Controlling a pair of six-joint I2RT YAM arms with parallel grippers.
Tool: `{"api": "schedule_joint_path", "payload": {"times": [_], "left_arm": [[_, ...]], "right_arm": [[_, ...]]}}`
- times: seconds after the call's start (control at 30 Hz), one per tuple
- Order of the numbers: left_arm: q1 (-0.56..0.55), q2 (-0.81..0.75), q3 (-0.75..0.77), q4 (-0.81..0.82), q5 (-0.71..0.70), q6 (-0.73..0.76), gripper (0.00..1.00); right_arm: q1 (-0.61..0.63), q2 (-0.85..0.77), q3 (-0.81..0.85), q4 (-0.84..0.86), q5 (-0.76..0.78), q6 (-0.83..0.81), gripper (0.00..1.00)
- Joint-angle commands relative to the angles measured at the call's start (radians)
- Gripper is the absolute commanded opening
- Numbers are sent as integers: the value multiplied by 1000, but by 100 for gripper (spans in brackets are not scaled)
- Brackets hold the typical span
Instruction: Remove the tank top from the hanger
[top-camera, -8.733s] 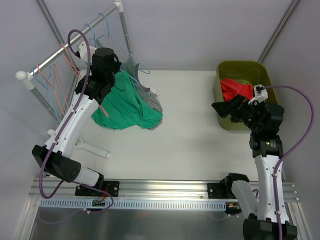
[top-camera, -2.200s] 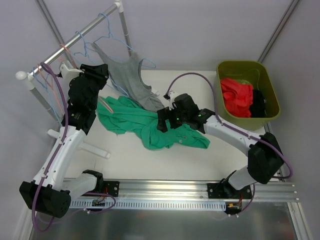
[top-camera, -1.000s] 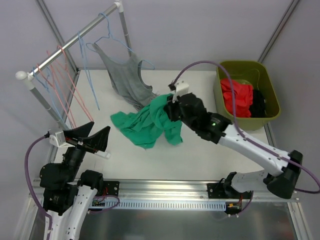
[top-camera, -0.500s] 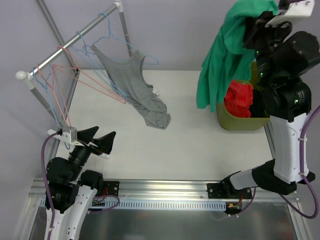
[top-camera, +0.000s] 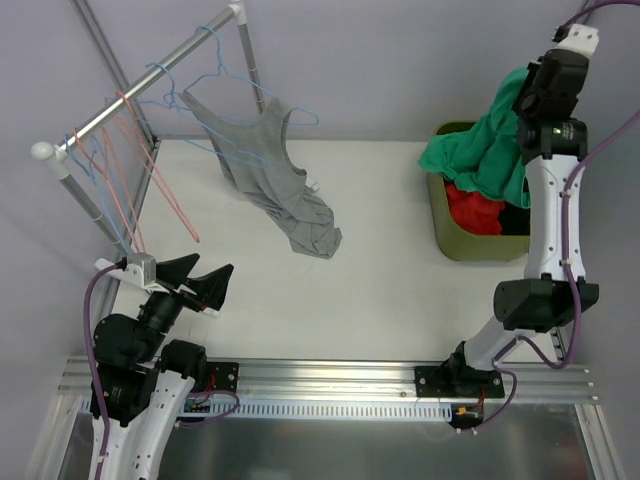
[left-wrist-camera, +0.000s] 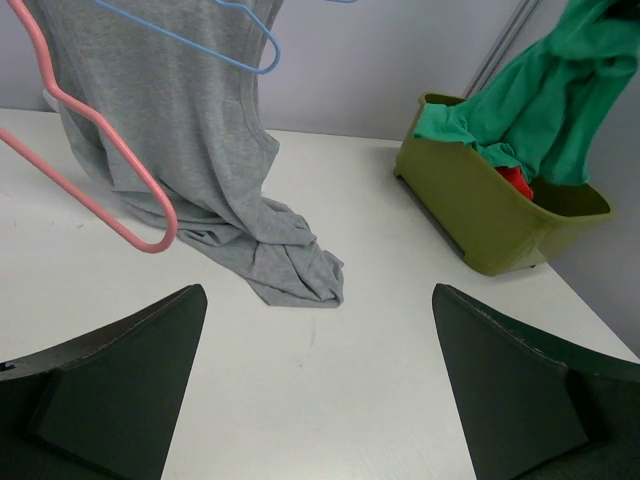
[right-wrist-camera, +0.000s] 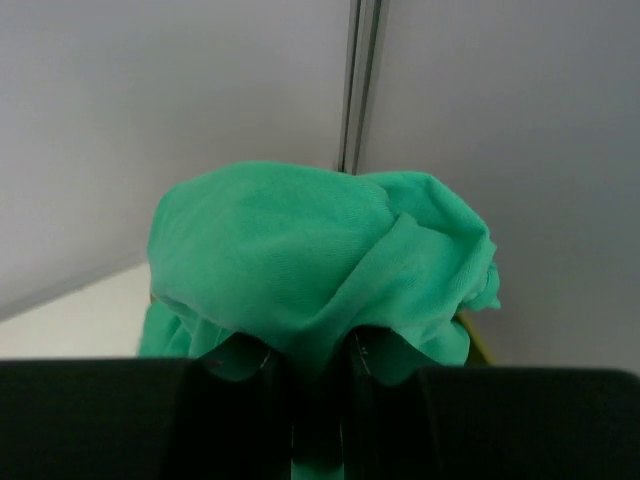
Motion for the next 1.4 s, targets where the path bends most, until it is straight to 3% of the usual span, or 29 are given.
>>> {"api": "schedule_joint_path", "payload": {"times": [0.0, 0.33, 0.37, 0.43, 0.5, 0.57, 0.73, 0.83, 0.87, 0.97, 1.07, 1.17, 1.3, 1.33, 1.37], "left_arm": [[8, -107, 5, 7, 2, -5, 99], [8, -84, 8, 2, 9, -11, 99], [8, -80, 8, 2, 14, -17, 99], [8, -58, 17, 2, 45, -54, 99], [8, -20, 61, 2, 85, -115, 99], [8, 27, 112, 11, 173, -161, 99], [8, 228, 370, 43, 333, -235, 99], [8, 374, 525, 47, 347, -267, 99], [8, 419, 560, 47, 342, -282, 99], [8, 584, 674, 47, 321, -351, 99], [6, 732, 750, 48, 229, -384, 99], [-24, 862, 839, 47, 73, -361, 99], [-142, 1058, 999, 44, -175, -303, 99], [-196, 1162, 1075, 45, -352, -298, 99], [-196, 1163, 1076, 45, -378, -298, 99]], "right_arm": [[-2, 30, -93, 27, 87, 144, 0], [-28, 234, -337, -48, 98, 228, 2], [-28, 231, -357, -47, 92, 273, 11], [-28, 232, -405, -29, 45, 286, 17], [-35, 254, -408, -36, 2, 301, 49], [-38, 253, -399, -59, 6, 313, 69], [-38, 90, -399, -59, -18, 323, 73], [-38, -31, -393, -61, -21, 318, 88], [-38, -62, -401, -62, -23, 315, 99], [-38, -195, -449, -67, -40, 295, 99], [-38, -347, -511, -64, -78, 281, 100], [-38, -497, -617, -8, -211, 292, 100], [-38, -669, -855, 131, -609, 344, 99], [-36, -733, -940, 142, -726, 387, 100], [-36, -734, -941, 142, -727, 387, 99]]}}
